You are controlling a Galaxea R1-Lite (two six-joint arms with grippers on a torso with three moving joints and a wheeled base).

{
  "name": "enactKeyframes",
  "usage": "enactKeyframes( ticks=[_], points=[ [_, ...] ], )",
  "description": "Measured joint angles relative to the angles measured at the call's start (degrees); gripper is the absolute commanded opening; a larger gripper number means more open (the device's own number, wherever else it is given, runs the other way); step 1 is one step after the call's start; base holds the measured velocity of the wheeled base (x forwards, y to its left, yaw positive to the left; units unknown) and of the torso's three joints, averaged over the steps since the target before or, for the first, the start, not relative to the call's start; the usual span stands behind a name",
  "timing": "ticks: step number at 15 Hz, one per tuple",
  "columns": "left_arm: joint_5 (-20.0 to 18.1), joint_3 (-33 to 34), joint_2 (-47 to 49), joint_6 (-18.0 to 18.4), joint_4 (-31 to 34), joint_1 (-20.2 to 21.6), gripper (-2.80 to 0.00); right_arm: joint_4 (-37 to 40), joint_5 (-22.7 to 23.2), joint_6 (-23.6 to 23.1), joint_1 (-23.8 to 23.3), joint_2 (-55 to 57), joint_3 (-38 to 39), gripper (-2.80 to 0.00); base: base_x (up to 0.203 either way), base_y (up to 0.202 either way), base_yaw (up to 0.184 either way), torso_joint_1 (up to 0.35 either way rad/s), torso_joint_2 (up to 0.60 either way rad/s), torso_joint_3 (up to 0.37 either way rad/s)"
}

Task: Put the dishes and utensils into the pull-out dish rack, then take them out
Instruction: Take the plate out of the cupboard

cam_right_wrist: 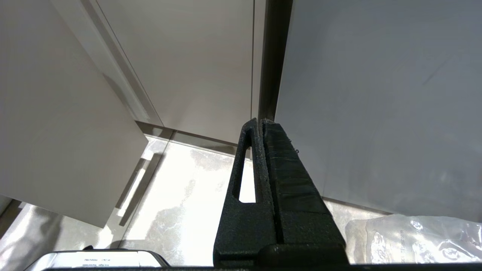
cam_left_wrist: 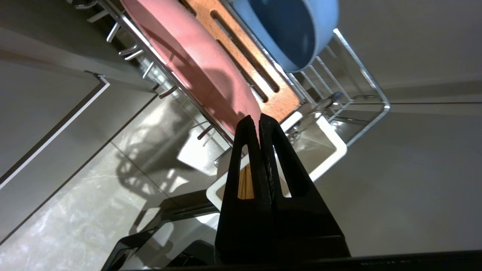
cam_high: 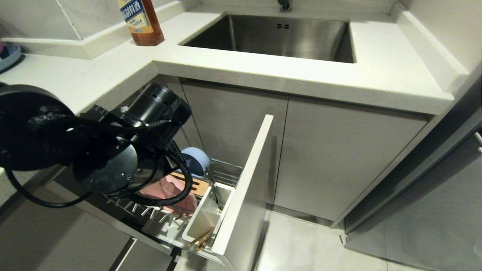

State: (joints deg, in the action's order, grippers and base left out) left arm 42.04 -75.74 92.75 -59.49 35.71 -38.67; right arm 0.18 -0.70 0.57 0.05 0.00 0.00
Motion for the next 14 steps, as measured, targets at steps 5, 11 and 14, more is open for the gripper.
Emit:
enactKeyframes(
  ticks=[5,11,14],
  points=[
    [0.8,0.3,3.4,-2.8,-0.1,0.4,0.0,0.0,0.0,0.0,0.0,0.0,0.0,-2.8,0.0,0.0,0.0,0.0,0.0,0.0],
    [1.0,0.4,5.0,-3.9,0.0,3.1,0.0,0.0,0.0,0.0,0.0,0.0,0.0,-2.8,0.0,0.0,0.0,0.0,0.0,0.0],
    [1.0,0.6,6.4,-4.4,-0.7,4.8,0.0,0.0,0.0,0.0,0.0,0.0,0.0,-2.8,0.0,0.0,0.0,0.0,0.0,0.0]
  ],
)
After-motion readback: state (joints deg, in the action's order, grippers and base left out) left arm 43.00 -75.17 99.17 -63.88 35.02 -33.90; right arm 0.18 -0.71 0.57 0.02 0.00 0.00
